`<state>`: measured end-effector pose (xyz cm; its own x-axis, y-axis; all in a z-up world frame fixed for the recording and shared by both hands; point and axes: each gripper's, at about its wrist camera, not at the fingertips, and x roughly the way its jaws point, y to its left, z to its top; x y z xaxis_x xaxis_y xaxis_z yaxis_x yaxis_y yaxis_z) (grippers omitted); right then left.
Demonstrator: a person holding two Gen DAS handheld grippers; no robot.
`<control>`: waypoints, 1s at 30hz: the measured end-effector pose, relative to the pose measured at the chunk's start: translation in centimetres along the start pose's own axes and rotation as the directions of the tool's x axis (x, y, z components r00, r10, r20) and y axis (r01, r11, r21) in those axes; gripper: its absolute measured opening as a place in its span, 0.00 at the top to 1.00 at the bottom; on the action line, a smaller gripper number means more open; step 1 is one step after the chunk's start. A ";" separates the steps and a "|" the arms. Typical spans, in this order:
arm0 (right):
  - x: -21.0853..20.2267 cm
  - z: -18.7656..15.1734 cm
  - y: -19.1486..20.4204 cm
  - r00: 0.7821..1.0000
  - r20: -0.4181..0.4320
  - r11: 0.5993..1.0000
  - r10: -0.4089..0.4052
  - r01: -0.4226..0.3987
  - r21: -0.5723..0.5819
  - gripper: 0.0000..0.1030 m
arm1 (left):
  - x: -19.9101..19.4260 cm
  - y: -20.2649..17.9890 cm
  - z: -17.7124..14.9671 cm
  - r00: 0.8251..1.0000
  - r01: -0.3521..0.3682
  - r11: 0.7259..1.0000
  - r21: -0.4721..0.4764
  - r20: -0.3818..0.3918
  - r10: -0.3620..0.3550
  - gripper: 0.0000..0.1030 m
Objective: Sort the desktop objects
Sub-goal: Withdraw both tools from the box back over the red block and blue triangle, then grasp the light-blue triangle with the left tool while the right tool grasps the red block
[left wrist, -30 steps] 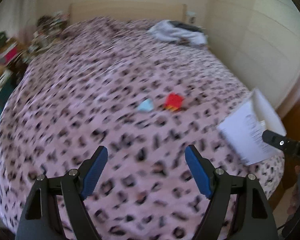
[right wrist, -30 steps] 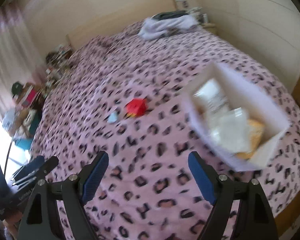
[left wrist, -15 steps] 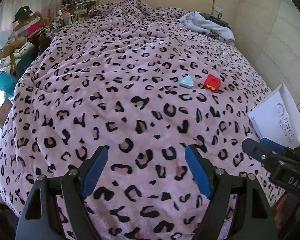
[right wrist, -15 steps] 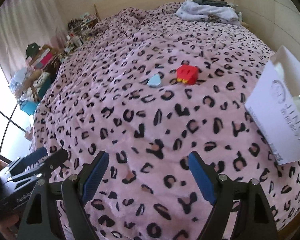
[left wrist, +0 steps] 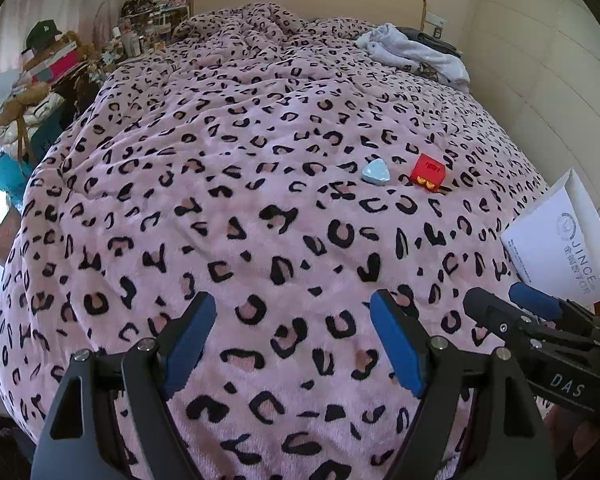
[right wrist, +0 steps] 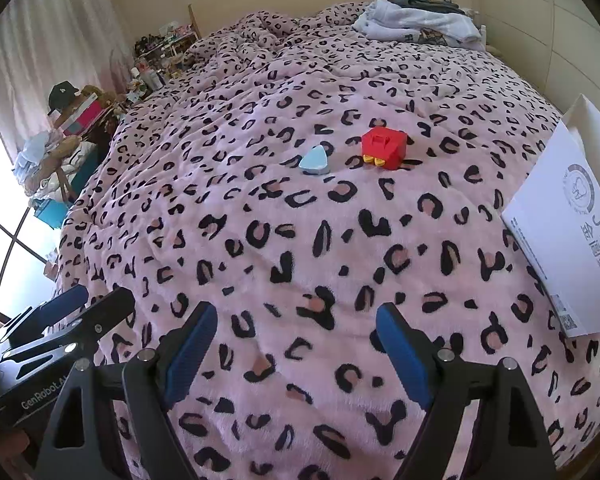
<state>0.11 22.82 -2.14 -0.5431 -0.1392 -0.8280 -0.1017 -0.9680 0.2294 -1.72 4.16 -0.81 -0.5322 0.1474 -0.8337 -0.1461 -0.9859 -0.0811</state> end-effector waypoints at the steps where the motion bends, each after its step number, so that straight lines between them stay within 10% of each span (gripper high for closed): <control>1: 0.1 0.1 -0.1 1.000 0.000 1.000 0.000 0.000 0.004 0.18 | 0.1 -0.1 0.1 1.000 0.000 1.000 0.003 0.000 0.000 0.21; 30: 4.6 7.5 -8.3 0.998 0.043 0.986 -0.055 0.048 0.159 0.18 | 9.9 -5.5 8.5 0.996 0.092 0.995 0.031 -0.022 -0.091 0.22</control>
<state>-7.79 31.74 -3.98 -0.5716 -0.0762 -0.8170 -0.2588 -0.9281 0.2677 -13.29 11.68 -3.93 -0.4980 0.2348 -0.8348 -0.2198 -0.9654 -0.1404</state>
